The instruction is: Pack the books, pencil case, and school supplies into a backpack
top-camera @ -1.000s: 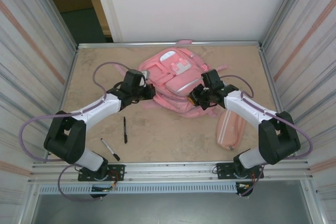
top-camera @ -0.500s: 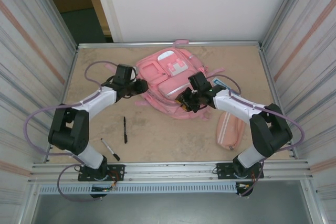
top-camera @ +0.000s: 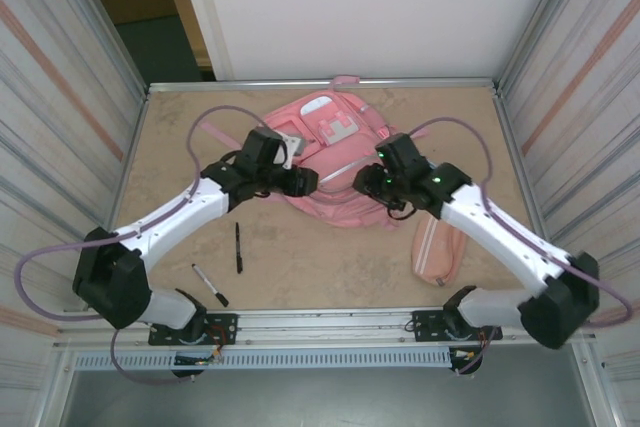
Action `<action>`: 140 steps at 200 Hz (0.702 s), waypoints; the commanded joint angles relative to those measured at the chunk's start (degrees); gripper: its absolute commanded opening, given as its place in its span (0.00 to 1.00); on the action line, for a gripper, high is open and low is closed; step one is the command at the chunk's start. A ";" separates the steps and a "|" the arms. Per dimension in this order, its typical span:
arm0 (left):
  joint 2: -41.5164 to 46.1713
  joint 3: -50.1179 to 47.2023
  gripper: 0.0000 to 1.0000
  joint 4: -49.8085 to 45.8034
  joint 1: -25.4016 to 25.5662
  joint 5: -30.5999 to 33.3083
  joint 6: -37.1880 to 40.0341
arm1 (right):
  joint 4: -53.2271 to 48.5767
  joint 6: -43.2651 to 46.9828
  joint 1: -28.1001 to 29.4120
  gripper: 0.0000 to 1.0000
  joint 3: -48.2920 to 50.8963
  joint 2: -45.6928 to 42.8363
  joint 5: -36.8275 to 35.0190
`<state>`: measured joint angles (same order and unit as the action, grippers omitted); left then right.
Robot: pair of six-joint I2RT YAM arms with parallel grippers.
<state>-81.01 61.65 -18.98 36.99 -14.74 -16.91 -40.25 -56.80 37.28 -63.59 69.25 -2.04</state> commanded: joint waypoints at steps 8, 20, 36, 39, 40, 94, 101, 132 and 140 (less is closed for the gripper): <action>-1.72 1.72 0.56 6.09 9.47 6.18 28.14 | -11.71 6.97 -2.14 0.53 0.98 -9.38 -19.53; -3.71 2.22 0.63 8.66 13.30 13.10 36.19 | -10.32 9.83 -4.29 0.57 3.58 -14.71 -19.12; -7.67 4.11 0.75 10.58 14.84 18.29 40.83 | -6.54 18.28 -7.88 0.88 7.06 -22.16 -7.54; -8.48 4.79 0.79 10.43 14.86 18.91 41.18 | -5.86 18.84 -8.26 0.98 7.91 -23.57 -6.75; -8.78 5.01 0.80 10.31 14.82 19.16 41.26 | -5.66 18.92 -8.35 0.99 8.15 -24.09 -6.57; -24.50 17.88 0.92 3.34 13.39 26.14 42.92 | -8.43 16.81 -13.19 0.99 14.92 -38.87 -7.98; -26.20 19.95 0.89 1.38 13.05 25.67 41.75 | -8.38 16.61 -13.28 0.99 15.98 -39.40 -7.81; -32.02 25.58 0.54 -1.92 11.18 24.28 36.86 | -9.35 15.63 -13.36 0.99 17.26 -39.61 -4.82; -32.87 26.67 0.41 -2.98 10.59 23.12 36.34 | -9.26 15.19 -13.36 0.99 17.97 -39.59 -4.81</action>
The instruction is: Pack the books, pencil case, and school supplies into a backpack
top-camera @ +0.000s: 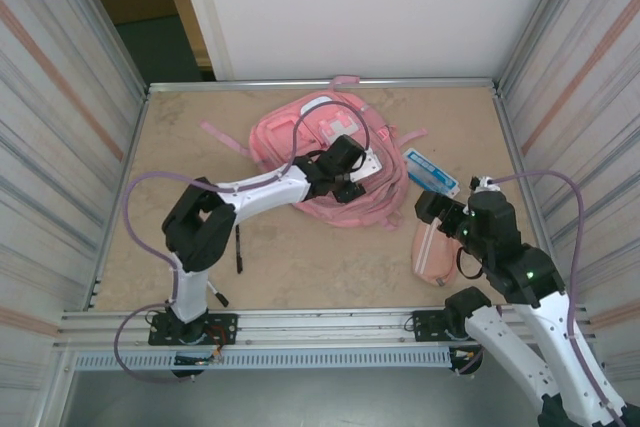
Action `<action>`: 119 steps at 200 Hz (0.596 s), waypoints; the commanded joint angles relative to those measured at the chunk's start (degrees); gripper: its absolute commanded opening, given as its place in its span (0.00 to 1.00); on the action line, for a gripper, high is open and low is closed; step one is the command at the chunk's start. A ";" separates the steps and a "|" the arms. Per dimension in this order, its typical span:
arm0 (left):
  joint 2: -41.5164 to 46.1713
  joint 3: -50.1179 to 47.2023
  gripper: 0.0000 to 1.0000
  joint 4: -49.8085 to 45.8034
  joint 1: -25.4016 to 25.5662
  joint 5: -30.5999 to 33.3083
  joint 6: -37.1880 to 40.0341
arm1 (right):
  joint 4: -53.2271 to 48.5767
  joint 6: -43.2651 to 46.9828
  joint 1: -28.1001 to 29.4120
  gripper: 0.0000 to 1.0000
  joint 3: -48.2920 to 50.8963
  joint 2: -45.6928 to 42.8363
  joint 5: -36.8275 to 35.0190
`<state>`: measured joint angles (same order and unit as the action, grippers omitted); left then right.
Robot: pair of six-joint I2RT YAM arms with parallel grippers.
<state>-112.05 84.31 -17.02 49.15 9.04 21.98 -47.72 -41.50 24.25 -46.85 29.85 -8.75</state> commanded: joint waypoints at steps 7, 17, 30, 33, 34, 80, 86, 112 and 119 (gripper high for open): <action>-2.92 5.40 0.28 -6.78 -1.77 -0.78 -2.38 | -1.31 -0.22 -0.30 0.99 2.01 -0.23 1.78; -4.22 7.37 0.11 -9.61 -1.77 -0.53 -2.21 | -0.76 -0.64 -0.33 0.99 2.37 -0.04 2.17; -4.64 8.83 0.00 -12.04 -1.73 -1.72 -1.88 | -0.62 -0.89 -0.34 0.99 2.36 0.32 3.70; -4.51 8.93 0.00 -12.28 -1.77 -2.26 -1.69 | -0.52 -0.94 -0.32 0.99 2.42 0.47 4.02; -4.46 8.89 0.00 -12.35 -1.77 -2.39 -1.64 | -0.48 -0.95 -0.29 0.99 2.40 0.52 4.10; 5.27 7.27 0.00 -11.85 -3.57 -8.44 -0.61 | 2.17 -1.10 -0.26 0.99 4.90 6.38 11.32; 6.59 7.56 0.00 -11.92 -4.20 -9.40 -0.85 | 2.58 -1.05 -0.17 0.99 5.26 7.48 12.26; 11.33 8.58 0.00 -12.21 -8.60 -15.93 -4.27 | 5.05 -0.48 0.18 0.99 6.62 12.67 15.02; 12.33 8.59 0.00 -11.48 -10.27 -18.24 -6.04 | 5.31 -0.05 0.50 0.99 6.60 14.14 15.54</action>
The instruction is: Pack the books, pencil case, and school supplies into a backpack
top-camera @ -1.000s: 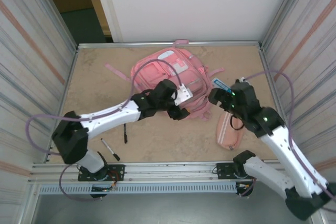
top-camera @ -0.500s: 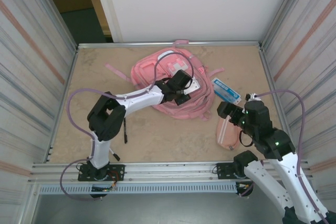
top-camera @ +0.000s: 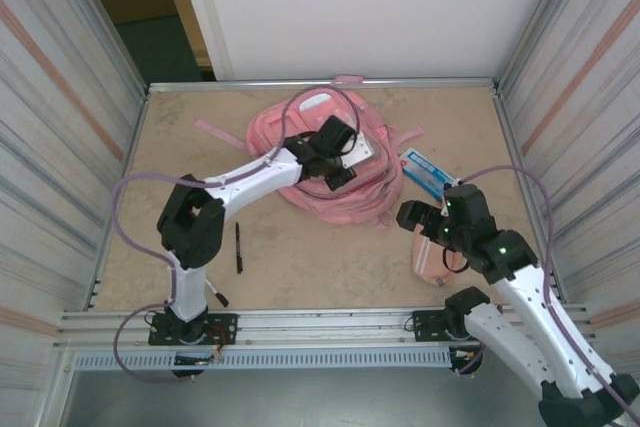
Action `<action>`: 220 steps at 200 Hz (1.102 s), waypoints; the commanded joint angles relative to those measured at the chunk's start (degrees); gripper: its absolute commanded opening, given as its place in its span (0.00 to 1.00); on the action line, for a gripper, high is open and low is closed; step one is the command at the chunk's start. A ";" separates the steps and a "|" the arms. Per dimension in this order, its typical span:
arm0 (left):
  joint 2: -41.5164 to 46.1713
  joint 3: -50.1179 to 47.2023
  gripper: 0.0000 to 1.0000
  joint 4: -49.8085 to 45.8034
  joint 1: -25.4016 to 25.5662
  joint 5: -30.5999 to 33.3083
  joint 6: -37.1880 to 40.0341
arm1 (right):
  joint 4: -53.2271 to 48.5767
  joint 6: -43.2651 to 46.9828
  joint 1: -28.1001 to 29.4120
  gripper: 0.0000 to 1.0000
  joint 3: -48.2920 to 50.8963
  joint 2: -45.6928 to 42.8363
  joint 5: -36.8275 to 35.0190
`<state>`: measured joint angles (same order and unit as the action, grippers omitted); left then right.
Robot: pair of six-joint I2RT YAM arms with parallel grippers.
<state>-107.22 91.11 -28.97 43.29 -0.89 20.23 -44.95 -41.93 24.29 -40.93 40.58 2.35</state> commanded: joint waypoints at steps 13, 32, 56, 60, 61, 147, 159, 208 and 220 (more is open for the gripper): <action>8.99 1.92 0.00 1.99 -7.85 -14.28 -7.89 | 3.32 0.86 1.38 0.99 1.09 5.87 4.03; 10.06 2.92 0.00 2.61 -11.68 -20.80 -11.83 | 5.74 0.60 2.49 0.99 2.07 9.40 4.18; 10.77 3.58 0.00 2.91 -12.99 -22.12 -12.11 | 6.92 0.67 4.69 0.99 1.38 13.54 3.58; 10.80 3.55 0.00 2.87 -13.04 -22.18 -11.93 | 7.29 0.62 5.10 0.99 1.41 14.07 2.96; 10.80 3.55 0.00 2.87 -13.00 -22.21 -11.90 | 7.35 0.58 5.21 0.99 1.53 14.21 2.81; 13.64 -3.90 0.00 9.75 -12.59 -18.88 -10.56 | 4.30 -3.99 2.99 1.00 -0.11 21.31 -5.90; 13.54 -5.49 0.00 8.88 -12.50 -17.62 -10.06 | 4.23 -4.75 2.26 1.00 0.38 21.04 -7.48; 13.66 -13.61 0.00 8.76 -11.46 -15.70 -9.84 | 3.74 -6.21 -4.27 0.99 2.04 18.41 -9.47; 13.87 -15.36 0.00 8.67 -10.92 -15.32 -9.70 | 3.78 -6.32 -5.87 0.99 2.08 17.96 -8.81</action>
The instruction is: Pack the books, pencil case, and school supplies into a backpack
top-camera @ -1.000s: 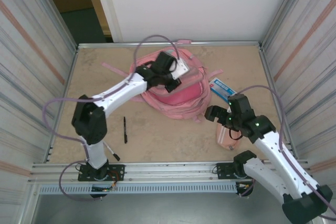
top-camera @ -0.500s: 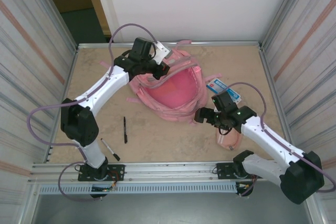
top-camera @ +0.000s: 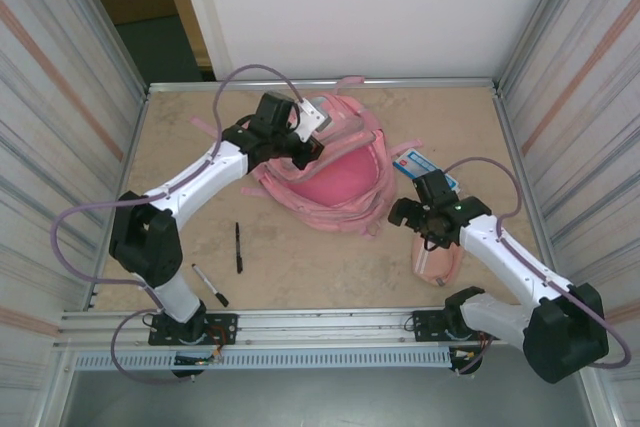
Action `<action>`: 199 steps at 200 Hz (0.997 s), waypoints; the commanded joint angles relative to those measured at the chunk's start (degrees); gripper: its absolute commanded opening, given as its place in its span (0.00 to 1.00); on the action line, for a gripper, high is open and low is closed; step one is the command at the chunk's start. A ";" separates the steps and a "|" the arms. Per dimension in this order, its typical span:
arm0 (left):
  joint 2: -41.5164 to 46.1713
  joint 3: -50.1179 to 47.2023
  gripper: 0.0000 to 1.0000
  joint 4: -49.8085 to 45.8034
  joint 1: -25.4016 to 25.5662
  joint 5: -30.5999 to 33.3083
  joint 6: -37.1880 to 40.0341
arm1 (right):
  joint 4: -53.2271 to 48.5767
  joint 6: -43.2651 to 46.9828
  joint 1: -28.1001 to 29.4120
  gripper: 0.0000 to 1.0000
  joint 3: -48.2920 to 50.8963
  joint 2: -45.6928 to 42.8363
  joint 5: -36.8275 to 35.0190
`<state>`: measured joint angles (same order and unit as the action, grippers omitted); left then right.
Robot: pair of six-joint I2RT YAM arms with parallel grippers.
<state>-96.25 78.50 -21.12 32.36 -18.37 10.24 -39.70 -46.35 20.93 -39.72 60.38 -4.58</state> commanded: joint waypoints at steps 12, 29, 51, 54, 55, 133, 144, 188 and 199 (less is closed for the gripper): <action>2.77 -4.33 0.00 0.87 0.41 2.99 0.62 | -1.84 -1.50 -3.95 0.99 0.65 -2.56 -1.28; 2.64 -5.90 0.00 0.74 0.42 3.00 -0.23 | -1.36 -0.79 -5.88 0.99 1.25 -3.30 -2.27; 2.73 -7.80 0.00 1.43 0.59 2.45 -1.75 | -0.35 1.54 -10.48 0.99 0.33 -4.64 0.31; 2.73 -7.91 0.00 1.39 0.59 2.46 -1.91 | -0.37 1.88 -10.82 0.99 0.10 -4.52 0.63; 2.69 -7.92 0.00 1.33 0.64 2.51 -1.94 | -0.37 2.05 -11.04 0.99 -0.04 -4.41 0.80; 6.25 -8.16 0.32 -0.66 0.96 2.76 -12.86 | 7.79 15.79 -17.27 0.85 -13.14 16.86 7.79; 7.93 -10.01 0.37 1.66 1.67 1.05 -17.05 | 7.81 16.63 -18.98 0.79 -16.42 21.33 8.77; 14.22 -17.76 0.41 8.04 7.37 -5.29 -28.36 | 6.89 21.86 -21.02 0.76 -28.30 36.79 6.54; 15.45 -19.54 0.41 8.87 10.25 -4.29 -28.73 | 5.85 22.90 -21.04 0.72 -31.75 41.12 6.83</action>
<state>-84.53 62.33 -16.01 37.95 -20.40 -12.23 -32.27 -28.16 -0.12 -65.30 94.72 2.59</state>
